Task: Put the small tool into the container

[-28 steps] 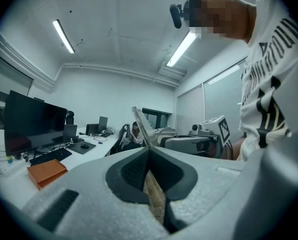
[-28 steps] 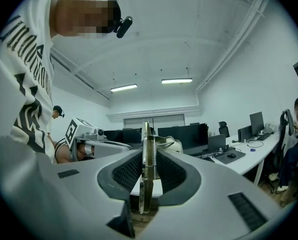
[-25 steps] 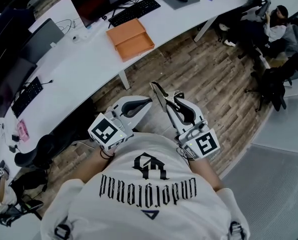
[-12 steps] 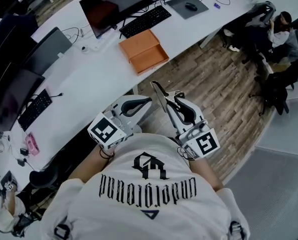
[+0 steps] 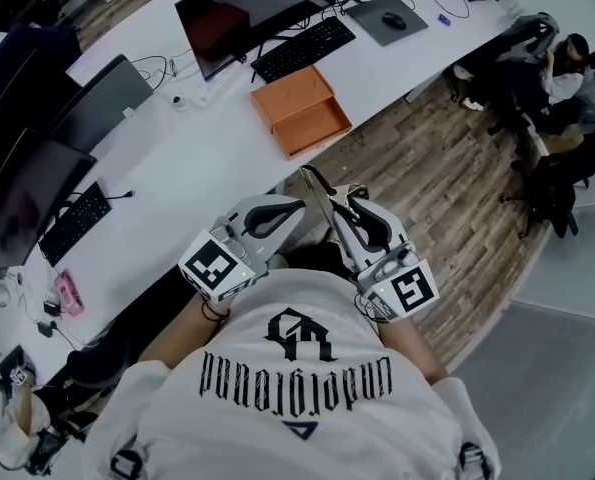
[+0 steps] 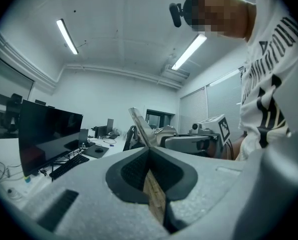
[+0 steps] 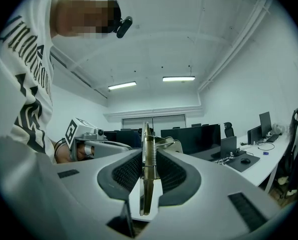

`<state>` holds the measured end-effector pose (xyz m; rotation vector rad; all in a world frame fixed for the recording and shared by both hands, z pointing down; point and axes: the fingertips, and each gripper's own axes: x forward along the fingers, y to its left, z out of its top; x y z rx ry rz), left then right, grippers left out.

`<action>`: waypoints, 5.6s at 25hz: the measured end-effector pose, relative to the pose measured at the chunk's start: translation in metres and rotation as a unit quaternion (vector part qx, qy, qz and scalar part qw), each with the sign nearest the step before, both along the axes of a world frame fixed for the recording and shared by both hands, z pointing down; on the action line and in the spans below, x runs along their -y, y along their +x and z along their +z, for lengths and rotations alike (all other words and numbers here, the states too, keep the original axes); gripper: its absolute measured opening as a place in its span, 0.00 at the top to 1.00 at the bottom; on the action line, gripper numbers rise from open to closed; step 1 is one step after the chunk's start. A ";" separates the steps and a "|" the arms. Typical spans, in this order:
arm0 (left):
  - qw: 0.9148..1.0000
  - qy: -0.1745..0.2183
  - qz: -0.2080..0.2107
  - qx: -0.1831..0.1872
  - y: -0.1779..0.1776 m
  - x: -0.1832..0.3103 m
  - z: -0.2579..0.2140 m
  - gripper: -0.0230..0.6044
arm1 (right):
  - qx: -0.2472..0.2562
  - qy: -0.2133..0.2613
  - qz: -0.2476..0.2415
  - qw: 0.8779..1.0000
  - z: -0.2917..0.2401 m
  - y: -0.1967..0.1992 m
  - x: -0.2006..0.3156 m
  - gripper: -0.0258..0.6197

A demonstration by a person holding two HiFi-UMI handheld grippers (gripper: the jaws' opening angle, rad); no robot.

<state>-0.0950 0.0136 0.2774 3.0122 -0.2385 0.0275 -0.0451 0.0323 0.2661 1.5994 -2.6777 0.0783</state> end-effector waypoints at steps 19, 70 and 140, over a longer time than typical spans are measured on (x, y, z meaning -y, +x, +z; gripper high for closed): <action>0.997 -0.013 -0.078 0.016 0.022 0.052 0.006 0.94 | 0.008 0.005 -0.070 0.997 0.001 0.029 0.059 0.82; 0.977 -0.032 -0.210 0.019 0.138 0.202 0.013 0.94 | -0.004 -0.041 -0.167 0.985 0.031 0.182 0.221 0.82; 0.945 -0.239 -0.191 0.116 0.057 0.307 0.289 0.94 | -0.223 -0.300 -0.346 0.861 0.374 0.081 0.316 0.82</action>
